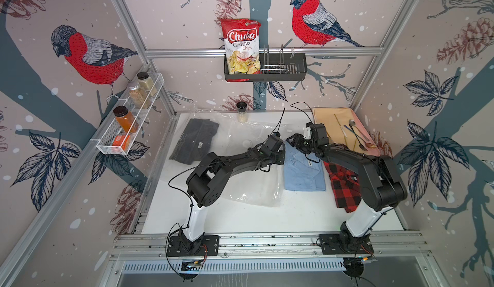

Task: Place the folded shirt into the vacuum bag
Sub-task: Place the shirt in the vacuum bag.

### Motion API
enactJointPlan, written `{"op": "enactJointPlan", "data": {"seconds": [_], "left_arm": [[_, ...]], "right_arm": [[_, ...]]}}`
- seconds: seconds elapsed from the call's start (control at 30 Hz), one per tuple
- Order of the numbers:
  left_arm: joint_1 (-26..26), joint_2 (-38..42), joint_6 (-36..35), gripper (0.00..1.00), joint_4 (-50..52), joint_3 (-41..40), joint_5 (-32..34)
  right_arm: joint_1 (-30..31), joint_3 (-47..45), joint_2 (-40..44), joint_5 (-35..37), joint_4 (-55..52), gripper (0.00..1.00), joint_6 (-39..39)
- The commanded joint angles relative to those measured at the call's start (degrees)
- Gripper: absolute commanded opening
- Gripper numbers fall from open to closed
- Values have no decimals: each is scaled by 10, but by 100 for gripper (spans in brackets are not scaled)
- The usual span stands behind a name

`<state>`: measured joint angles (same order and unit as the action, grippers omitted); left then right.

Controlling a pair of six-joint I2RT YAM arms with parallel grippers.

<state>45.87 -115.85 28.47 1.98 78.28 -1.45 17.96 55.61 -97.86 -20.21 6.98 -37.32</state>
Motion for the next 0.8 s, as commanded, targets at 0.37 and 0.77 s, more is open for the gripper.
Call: {"op": "enactJointPlan", "data": {"seconds": [0.37, 0.77], "left_arm": [[-6, 2, -5, 0, -21, -12, -2], [-9, 6, 7, 0, -44, -36, -8]], "right_arm": [[191, -157, 185, 207, -149, 58, 49], [276, -168, 191, 299, -215, 56, 23]]}}
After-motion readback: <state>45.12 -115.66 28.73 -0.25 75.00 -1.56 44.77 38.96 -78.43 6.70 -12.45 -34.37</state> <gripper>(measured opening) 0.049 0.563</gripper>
